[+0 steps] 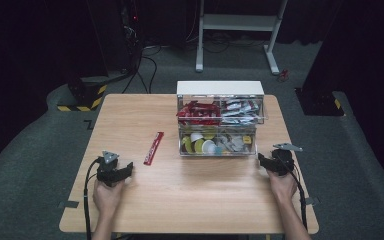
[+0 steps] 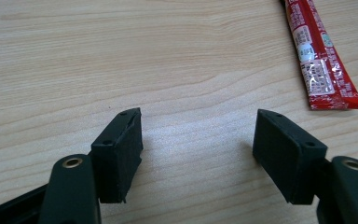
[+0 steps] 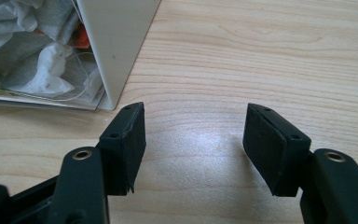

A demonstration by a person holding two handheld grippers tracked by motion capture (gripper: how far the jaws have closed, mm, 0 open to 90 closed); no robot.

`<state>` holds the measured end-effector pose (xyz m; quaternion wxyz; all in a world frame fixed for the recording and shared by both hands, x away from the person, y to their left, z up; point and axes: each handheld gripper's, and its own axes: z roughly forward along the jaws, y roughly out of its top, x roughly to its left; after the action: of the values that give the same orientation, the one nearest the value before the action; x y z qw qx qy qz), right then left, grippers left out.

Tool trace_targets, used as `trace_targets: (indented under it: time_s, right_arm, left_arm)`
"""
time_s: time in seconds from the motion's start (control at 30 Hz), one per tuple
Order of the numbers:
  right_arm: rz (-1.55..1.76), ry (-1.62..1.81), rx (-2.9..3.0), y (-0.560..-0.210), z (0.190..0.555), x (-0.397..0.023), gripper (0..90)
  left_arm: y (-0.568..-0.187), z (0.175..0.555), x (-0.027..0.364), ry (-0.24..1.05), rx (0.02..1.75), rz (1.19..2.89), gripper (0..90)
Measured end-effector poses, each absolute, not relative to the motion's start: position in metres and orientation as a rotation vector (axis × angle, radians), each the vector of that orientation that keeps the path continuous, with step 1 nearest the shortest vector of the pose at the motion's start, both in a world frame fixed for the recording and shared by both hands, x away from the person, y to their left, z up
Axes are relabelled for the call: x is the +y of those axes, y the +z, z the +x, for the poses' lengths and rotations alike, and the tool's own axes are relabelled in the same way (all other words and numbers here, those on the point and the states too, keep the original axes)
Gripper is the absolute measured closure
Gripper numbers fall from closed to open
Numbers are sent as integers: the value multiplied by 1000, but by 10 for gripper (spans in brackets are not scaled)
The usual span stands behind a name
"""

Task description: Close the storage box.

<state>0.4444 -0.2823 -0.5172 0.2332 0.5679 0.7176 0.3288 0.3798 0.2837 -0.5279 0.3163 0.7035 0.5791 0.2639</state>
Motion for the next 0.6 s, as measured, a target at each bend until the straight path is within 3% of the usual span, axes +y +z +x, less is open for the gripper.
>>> trace_targets:
  time_s: [0.6]
  right_arm:
    - [1539,840,1972,-522,445,-275,326]
  left_arm:
    - [-528,380,284,692,1523,1853,329]
